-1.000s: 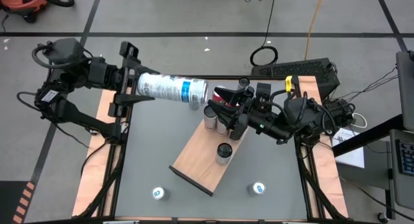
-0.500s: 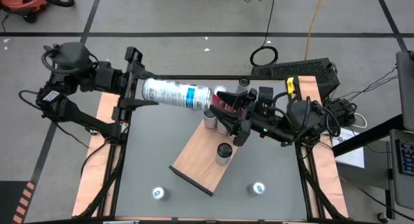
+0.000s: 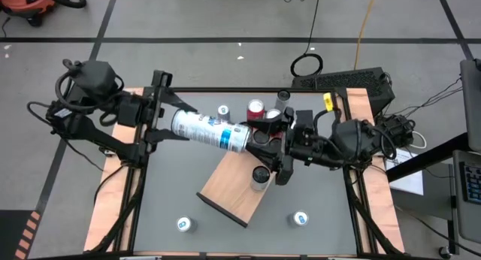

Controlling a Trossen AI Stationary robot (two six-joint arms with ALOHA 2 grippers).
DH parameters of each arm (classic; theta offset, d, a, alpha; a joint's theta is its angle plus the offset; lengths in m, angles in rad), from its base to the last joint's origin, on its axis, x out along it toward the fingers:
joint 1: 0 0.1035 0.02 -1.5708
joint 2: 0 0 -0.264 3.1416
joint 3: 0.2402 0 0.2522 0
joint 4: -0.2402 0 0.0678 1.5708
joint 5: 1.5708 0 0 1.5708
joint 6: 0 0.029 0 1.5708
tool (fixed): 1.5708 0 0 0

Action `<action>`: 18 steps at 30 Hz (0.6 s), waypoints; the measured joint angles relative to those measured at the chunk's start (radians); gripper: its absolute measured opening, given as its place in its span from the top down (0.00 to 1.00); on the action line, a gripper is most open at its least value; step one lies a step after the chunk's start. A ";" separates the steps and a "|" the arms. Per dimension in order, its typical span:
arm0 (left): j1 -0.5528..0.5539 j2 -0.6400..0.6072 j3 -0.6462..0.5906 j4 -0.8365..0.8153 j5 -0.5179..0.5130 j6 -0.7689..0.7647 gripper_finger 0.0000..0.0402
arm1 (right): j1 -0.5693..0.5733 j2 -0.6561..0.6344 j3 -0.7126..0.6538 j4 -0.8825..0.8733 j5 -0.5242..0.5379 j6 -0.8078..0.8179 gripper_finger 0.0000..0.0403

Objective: Place canned beverage on shelf
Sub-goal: Put the white blue soda can on the shelf aligned with the other white blue soda cans

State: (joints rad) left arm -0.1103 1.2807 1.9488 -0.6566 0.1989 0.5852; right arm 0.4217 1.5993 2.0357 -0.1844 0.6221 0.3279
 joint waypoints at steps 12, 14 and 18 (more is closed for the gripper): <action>-0.003 -0.020 -0.001 -0.019 -0.059 0.059 0.38 | 0.011 -0.026 0.000 -0.078 0.033 0.031 0.23; -0.003 -0.020 -0.002 -0.022 -0.070 0.071 0.38 | 0.011 -0.034 0.000 -0.107 0.030 0.052 0.22; -0.003 -0.021 -0.002 -0.024 -0.078 0.077 0.38 | 0.013 -0.035 0.000 -0.148 0.016 0.111 0.17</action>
State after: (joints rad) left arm -0.1131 1.2598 1.9472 -0.6803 0.1211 0.6625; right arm 0.4343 1.5642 2.0357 -0.3328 0.6385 0.4392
